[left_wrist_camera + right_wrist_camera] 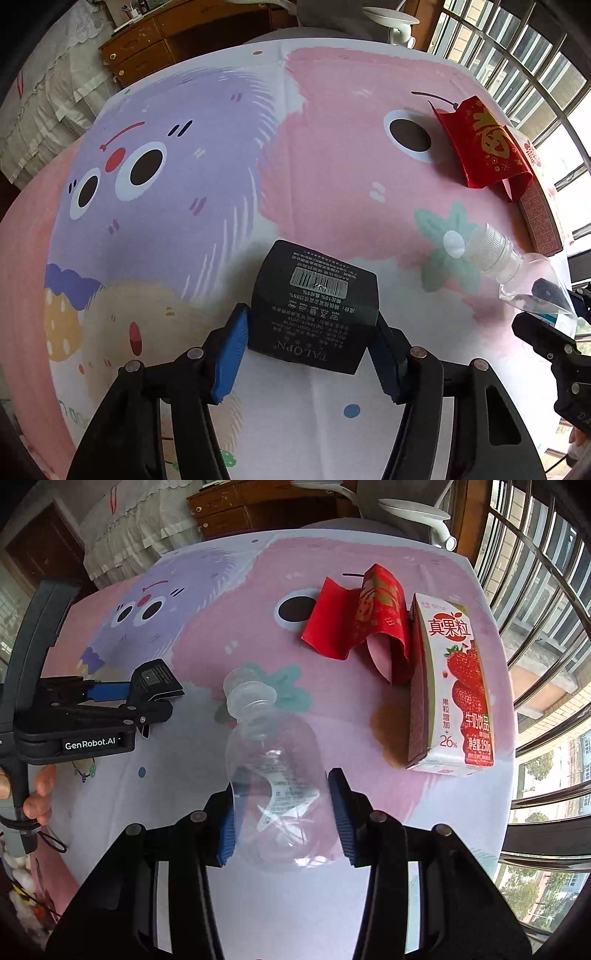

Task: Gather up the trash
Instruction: 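Grasp the black box with the left gripper while the right gripper grasps the clear bottle, then carry the black box and clear bottle over the bin and open both grippers, then raise both tools from the bin back toward the table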

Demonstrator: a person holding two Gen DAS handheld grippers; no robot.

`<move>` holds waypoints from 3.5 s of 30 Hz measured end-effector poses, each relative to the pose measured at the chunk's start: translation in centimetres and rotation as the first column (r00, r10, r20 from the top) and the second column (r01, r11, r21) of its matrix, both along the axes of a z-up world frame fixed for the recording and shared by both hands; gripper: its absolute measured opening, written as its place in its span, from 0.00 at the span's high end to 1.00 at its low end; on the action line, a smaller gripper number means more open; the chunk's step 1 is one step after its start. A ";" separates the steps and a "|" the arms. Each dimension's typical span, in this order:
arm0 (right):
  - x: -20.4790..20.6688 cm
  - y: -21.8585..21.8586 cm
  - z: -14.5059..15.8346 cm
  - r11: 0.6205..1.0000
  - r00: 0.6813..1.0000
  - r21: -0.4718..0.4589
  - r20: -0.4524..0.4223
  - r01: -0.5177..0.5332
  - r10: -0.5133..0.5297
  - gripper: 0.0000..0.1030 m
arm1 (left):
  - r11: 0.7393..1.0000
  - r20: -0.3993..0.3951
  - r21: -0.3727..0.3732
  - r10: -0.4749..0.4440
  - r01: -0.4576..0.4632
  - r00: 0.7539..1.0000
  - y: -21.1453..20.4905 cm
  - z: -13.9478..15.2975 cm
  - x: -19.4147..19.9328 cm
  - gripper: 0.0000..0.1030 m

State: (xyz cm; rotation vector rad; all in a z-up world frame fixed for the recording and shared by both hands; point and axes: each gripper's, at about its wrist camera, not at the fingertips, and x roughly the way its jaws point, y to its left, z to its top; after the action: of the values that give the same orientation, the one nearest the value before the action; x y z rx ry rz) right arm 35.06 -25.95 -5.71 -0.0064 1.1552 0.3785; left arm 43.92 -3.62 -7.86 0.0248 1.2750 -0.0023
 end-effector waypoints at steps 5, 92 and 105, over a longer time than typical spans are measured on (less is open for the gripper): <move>-1.2 0.5 0.9 0.998 0.999 0.058 -0.022 0.025 -0.024 0.61 | 0.999 0.048 -0.013 0.033 -0.032 0.998 0.2 2.2 -3.7 0.41; -37.3 11.5 -31.3 0.935 0.874 -0.041 -0.343 0.353 -0.345 0.38 | 0.973 -0.135 -0.140 0.163 -0.182 0.977 9.6 -26.3 -45.7 0.15; -38.4 12.0 -14.7 0.948 0.930 0.013 -0.200 0.319 -0.310 0.38 | 0.982 0.047 -0.158 0.116 -0.107 0.992 10.3 -8.6 -47.7 0.15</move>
State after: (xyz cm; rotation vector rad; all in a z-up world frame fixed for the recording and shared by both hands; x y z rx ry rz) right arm -3.36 -13.97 -20.45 0.2589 1.3170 0.1206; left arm -3.77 6.68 -16.46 -0.1801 1.2154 -0.0043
